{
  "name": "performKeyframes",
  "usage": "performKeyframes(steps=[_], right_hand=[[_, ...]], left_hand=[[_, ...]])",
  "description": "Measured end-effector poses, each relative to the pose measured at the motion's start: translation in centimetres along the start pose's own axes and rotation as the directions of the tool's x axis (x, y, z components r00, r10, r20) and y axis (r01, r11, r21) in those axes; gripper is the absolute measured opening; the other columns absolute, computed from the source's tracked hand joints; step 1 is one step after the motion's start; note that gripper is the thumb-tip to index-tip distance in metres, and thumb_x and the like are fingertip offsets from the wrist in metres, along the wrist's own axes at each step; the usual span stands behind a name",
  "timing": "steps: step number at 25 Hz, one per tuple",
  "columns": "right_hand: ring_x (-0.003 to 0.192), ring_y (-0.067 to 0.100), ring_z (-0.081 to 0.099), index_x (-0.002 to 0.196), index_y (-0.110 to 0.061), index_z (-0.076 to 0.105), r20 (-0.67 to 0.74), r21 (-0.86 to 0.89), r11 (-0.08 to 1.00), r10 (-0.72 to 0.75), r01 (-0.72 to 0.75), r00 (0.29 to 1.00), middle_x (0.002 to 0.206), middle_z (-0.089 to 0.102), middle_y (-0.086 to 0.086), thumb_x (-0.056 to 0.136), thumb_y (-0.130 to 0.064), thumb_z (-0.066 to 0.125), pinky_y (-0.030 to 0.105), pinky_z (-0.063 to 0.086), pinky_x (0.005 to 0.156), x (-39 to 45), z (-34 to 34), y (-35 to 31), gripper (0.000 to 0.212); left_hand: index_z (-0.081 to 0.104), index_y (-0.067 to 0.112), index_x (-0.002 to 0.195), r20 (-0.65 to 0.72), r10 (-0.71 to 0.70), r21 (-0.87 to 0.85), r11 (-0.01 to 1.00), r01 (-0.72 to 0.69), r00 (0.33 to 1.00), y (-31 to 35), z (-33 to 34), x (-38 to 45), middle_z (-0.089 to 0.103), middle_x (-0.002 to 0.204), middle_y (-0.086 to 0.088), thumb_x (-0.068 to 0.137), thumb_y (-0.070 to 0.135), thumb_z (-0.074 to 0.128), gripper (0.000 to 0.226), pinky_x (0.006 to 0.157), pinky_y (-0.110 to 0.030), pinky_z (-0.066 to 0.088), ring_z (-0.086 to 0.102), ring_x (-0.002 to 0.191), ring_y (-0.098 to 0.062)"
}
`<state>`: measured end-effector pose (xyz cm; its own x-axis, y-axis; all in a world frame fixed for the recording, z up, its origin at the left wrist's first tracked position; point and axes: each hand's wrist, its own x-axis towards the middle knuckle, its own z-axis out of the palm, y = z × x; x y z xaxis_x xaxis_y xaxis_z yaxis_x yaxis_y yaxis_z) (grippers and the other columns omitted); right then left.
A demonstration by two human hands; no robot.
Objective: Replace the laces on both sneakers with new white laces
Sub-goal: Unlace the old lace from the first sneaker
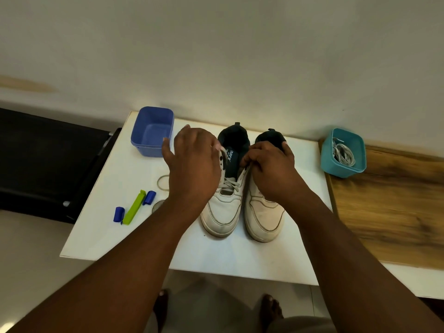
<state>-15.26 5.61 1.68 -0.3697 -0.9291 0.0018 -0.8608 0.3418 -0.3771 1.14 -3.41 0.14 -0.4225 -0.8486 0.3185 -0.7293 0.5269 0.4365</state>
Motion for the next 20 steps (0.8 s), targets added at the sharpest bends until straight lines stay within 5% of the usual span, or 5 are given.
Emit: performKeyframes(steps=[2, 5, 11, 16, 20], right_hand=[[0.133, 0.014, 0.049, 0.104, -0.036, 0.073, -0.003, 0.009, 1.0, 0.002, -0.002, 1.0, 0.128, 0.06, -0.009, 0.098, -0.014, 0.055, 0.046, 0.0, 0.126, 0.0, 0.1, 0.0, 0.029], [0.14, 0.019, 0.042, 0.109, -0.036, 0.072, -0.008, 0.004, 1.0, 0.013, -0.013, 1.0, 0.135, 0.056, -0.006, 0.1, -0.031, 0.06, 0.05, 0.002, 0.126, -0.2, 0.1, -0.4, 0.017], [0.158, 0.033, -0.004, 0.112, -0.037, 0.076, 0.071, -0.13, 0.991, -0.034, 0.043, 0.997, 0.167, 0.027, 0.0, 0.094, -0.047, 0.067, 0.053, -0.009, 0.124, -1.0, 1.7, -2.7, 0.023], [0.157, 0.035, 0.005, 0.099, -0.029, 0.078, 0.026, -0.118, 0.993, 0.001, 0.002, 1.0, 0.161, 0.038, 0.001, 0.095, -0.032, 0.062, 0.052, -0.005, 0.124, -1.3, 2.5, -3.1, 0.017], [0.15, 0.031, 0.023, 0.095, -0.026, 0.076, -0.06, -0.148, 0.985, 0.085, -0.093, 0.995, 0.149, 0.048, 0.002, 0.094, -0.033, 0.057, 0.052, 0.004, 0.124, -1.4, 1.4, -2.9, 0.019]], left_hand=[[0.056, 0.015, 0.104, -0.196, -0.133, -0.19, 0.977, 0.095, 0.972, -0.1, -1.1, 0.3, 0.061, 0.1, -0.005, 0.104, 0.03, 0.037, 0.024, 0.084, -0.042, 0.051, 0.06, 0.095, -0.023], [0.05, 0.015, 0.112, -0.058, -0.314, -0.336, 0.9, 0.278, 0.947, -0.6, -1.5, 0.3, 0.059, 0.092, -0.003, 0.104, 0.021, 0.045, 0.011, 0.062, -0.022, 0.04, 0.059, 0.079, -0.018], [0.057, 0.03, 0.134, 0.015, -0.206, -0.042, 0.978, 0.206, 0.978, -1.0, -0.2, -0.3, 0.041, 0.151, -0.012, 0.095, 0.029, 0.058, 0.039, 0.106, -0.048, 0.043, 0.034, 0.142, -0.034], [0.067, 0.039, 0.122, 0.071, -0.205, -0.018, 0.978, 0.207, 0.976, -1.0, 0.4, -0.3, 0.032, 0.161, -0.008, 0.098, 0.04, 0.057, 0.026, 0.121, -0.054, 0.021, 0.015, 0.153, -0.035], [0.062, 0.045, 0.13, 0.311, 0.029, 0.046, 0.998, -0.045, 0.95, -0.5, 1.0, 0.2, 0.027, 0.165, -0.003, 0.091, 0.025, 0.07, 0.044, 0.12, -0.057, 0.023, 0.015, 0.154, -0.032]])
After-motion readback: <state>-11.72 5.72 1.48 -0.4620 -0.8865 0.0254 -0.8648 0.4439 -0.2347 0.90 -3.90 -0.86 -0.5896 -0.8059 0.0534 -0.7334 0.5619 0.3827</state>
